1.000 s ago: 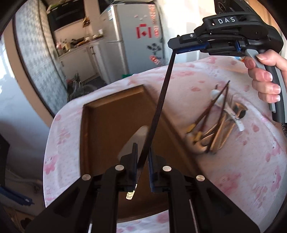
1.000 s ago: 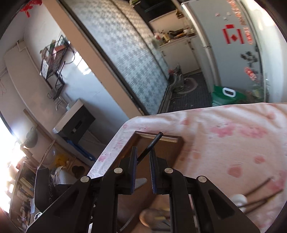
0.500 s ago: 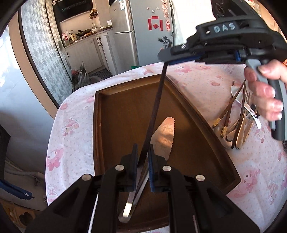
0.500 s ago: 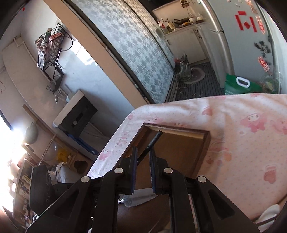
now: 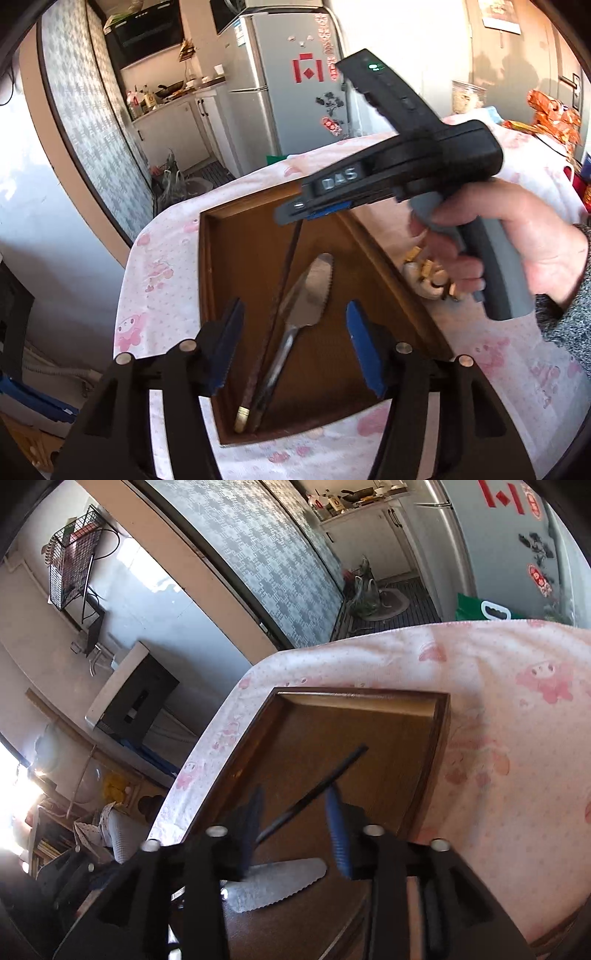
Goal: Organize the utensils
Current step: 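Carry the chopstick with the left tool into the tray and release it, then return the left tool to the pile and grasp another dark chopstick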
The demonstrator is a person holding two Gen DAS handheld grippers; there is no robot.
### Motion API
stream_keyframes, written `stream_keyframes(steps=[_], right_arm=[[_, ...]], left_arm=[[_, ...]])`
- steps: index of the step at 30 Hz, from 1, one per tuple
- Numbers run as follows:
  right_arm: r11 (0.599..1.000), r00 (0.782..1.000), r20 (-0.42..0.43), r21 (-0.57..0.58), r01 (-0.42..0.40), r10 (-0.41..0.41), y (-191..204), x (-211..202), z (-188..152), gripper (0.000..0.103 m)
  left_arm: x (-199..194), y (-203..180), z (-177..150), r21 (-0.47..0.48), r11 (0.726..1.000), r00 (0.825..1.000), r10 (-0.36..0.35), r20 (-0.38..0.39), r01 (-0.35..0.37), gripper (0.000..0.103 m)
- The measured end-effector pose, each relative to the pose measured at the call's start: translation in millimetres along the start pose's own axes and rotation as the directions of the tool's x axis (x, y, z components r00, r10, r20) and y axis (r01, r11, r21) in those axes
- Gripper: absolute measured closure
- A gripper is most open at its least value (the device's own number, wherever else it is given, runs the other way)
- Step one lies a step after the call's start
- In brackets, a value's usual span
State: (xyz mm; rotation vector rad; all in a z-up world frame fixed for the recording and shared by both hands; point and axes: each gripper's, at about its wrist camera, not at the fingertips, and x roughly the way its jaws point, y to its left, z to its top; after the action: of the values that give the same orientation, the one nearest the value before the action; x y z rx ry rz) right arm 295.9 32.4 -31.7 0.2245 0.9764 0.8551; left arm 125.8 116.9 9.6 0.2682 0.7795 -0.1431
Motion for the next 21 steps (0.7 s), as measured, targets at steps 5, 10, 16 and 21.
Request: stream_keyframes(steps=[5, 10, 16, 21], right_arm=[[1.0, 1.0, 0.016, -0.024, -0.005, 0.006, 0, -32, -5, 0.029], [0.998, 0.996, 0.081, -0.046, 0.045, -0.042, -22, -99, -17, 0.029], [0.988, 0.972, 0.177, 0.03, 0.152, -0.155, -82, -182, -42, 0.029], [0.975, 0.954, 0.215, 0.128, 0.182, -0.207, -133, -219, -64, 0.035]], left_arm=[[-2, -17, 4, 0.017, 0.999, 0.999, -0.029, 0.016, 0.029, 0.037], [-2, -40, 5, 0.043, 0.996, 0.996, -0.08, 0.03, 0.078, 0.037], [8, -80, 9, 0.102, 0.983, 0.987, -0.158, 0.036, 0.154, 0.036], [24, -113, 11, 0.143, 0.969, 0.979, -0.205, 0.016, 0.2, 0.036]])
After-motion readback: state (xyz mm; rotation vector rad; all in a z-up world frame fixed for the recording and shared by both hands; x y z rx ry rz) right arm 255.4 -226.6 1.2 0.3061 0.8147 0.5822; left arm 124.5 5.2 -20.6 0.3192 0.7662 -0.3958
